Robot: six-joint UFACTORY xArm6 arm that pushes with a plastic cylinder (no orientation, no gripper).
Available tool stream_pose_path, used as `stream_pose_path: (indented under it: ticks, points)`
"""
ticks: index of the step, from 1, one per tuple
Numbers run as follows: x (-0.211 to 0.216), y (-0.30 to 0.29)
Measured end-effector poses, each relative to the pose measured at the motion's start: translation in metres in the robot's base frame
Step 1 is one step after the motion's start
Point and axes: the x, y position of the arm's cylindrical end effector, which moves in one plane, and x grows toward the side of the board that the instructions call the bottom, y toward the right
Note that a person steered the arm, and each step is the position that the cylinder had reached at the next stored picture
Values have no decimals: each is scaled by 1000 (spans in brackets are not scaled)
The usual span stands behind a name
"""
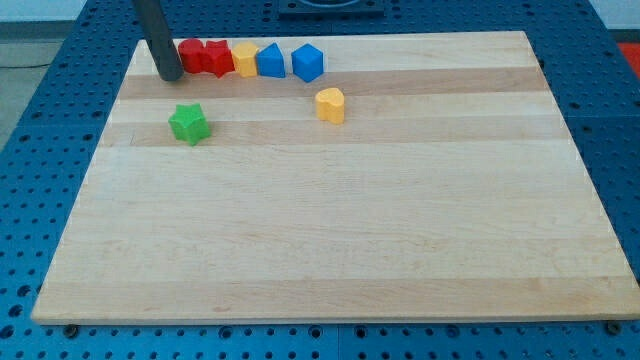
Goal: Push the blue cube upwards of the board
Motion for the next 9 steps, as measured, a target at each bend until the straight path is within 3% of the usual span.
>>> stream_pose_path:
  ticks: [2,3,5,9]
  points:
    - [35,15]
    - [43,54]
    - [42,118]
    - [23,163]
